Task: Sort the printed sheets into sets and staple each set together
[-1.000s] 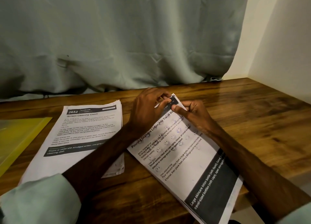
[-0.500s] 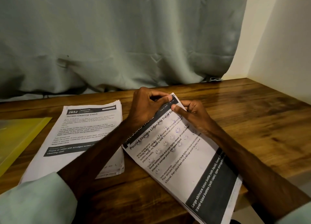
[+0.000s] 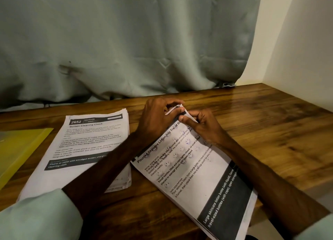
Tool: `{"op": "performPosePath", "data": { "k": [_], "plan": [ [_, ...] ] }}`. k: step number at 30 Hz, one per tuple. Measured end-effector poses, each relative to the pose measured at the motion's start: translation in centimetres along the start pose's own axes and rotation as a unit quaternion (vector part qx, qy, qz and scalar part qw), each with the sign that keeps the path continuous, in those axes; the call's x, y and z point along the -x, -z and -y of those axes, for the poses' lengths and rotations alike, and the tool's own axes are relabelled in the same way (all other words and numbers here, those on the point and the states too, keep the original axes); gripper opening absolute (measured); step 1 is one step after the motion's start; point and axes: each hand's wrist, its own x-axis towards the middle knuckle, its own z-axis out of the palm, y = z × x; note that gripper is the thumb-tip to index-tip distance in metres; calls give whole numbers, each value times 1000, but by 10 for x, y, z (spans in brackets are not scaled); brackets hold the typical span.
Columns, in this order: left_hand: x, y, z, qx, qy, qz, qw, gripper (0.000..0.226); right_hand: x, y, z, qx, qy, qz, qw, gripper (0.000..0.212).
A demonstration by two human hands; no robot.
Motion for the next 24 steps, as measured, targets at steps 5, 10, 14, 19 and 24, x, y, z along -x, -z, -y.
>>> {"op": "performPosePath", "data": {
  "k": [5, 10, 14, 19, 24],
  "plan": [
    [1, 2, -4, -15, -20, -7, 1000, 11, -1, 1, -1, 10, 11, -5, 1000, 21],
    [-1, 8, -6, 43, 26, 18, 999, 11, -4, 3, -11, 27, 11, -9, 1000, 39],
    [-2, 7, -8, 65, 40, 14, 997, 5, -4, 3, -11, 27, 8, 1, 1000, 40],
    [-3, 9, -2, -21, -39, 23, 999, 9, -3, 4, -8, 25, 9, 1, 1000, 28],
    [-2, 7, 6, -150, -157, 7, 976, 19, -4, 3, -9, 33, 16, -11, 999, 38]
  ]
}}
